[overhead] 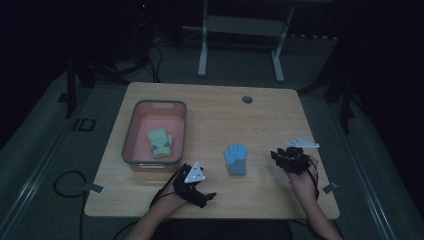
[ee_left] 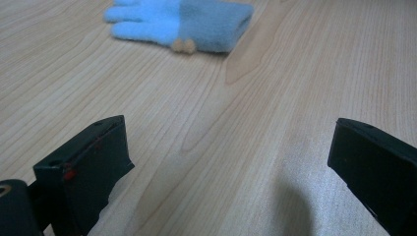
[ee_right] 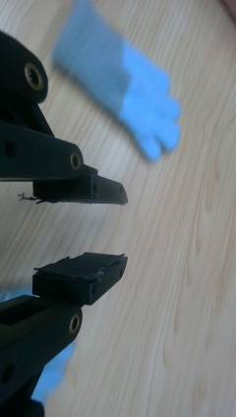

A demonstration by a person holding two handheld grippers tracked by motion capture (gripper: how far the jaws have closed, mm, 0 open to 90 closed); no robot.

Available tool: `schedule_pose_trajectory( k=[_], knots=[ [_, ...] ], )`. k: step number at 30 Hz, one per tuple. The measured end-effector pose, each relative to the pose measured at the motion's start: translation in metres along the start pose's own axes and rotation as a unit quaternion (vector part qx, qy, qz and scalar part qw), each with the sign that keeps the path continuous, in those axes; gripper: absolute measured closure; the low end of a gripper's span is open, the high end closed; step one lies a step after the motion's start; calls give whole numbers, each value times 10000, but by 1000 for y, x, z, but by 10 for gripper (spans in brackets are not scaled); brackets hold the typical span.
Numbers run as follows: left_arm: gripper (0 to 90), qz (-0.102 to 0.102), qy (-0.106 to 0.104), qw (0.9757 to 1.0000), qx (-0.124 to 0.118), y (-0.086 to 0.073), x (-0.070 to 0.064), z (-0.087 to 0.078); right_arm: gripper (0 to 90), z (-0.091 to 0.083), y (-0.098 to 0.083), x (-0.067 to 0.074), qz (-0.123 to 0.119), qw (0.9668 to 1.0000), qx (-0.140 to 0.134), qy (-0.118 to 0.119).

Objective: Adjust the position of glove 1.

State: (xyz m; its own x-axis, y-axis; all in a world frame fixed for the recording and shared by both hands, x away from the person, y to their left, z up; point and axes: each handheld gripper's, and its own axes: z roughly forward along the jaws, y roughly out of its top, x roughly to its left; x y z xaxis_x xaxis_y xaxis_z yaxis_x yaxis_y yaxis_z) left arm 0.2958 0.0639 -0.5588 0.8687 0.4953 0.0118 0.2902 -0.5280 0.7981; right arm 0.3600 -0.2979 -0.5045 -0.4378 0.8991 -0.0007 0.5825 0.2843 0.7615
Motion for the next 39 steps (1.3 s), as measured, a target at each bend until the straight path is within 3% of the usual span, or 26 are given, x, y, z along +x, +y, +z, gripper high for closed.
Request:
schedule_pose_trajectory(
  k=[1,2,5,10,12,19,23,26,29,30,33,39],
  knots=[
    [20,2,-2,10000,1,0,0,0,637,-6,-4,-12,-91,9999,-22,117],
    [20,7,-6,10000,13,0,0,0,637,-6,-4,-12,-91,9999,-22,117],
    [20,1,4,10000,20,0,-1,1,640,-18,-14,-32,-243,9997,-4,60],
    [20,-9,7,10000,16,0,0,0,640,-26,-24,-51,-298,9995,100,-12],
    [20,1,11,10000,15,0,0,1,634,-32,-30,-67,-284,9995,123,6],
    [20,-6,12,10000,20,0,0,0,606,-32,-41,-93,-444,9983,314,215],
    [20,-19,9,10000,17,0,0,0,587,-22,-50,-93,-550,9967,399,444],
    [20,-21,4,10000,19,0,0,1,562,-12,-57,-91,-589,9957,587,418],
    [20,-10,12,10000,35,0,0,1,580,-9,-61,-91,-495,9964,536,431],
    [20,-18,7,10000,35,0,0,1,609,-9,-61,-90,-499,9965,527,409],
    [20,-3,18,10000,48,0,0,1,807,-9,-61,-85,-435,9968,569,348],
    [20,-6,35,10000,33,0,0,1,848,-10,-50,-69,-226,9968,770,17]
  ],
)
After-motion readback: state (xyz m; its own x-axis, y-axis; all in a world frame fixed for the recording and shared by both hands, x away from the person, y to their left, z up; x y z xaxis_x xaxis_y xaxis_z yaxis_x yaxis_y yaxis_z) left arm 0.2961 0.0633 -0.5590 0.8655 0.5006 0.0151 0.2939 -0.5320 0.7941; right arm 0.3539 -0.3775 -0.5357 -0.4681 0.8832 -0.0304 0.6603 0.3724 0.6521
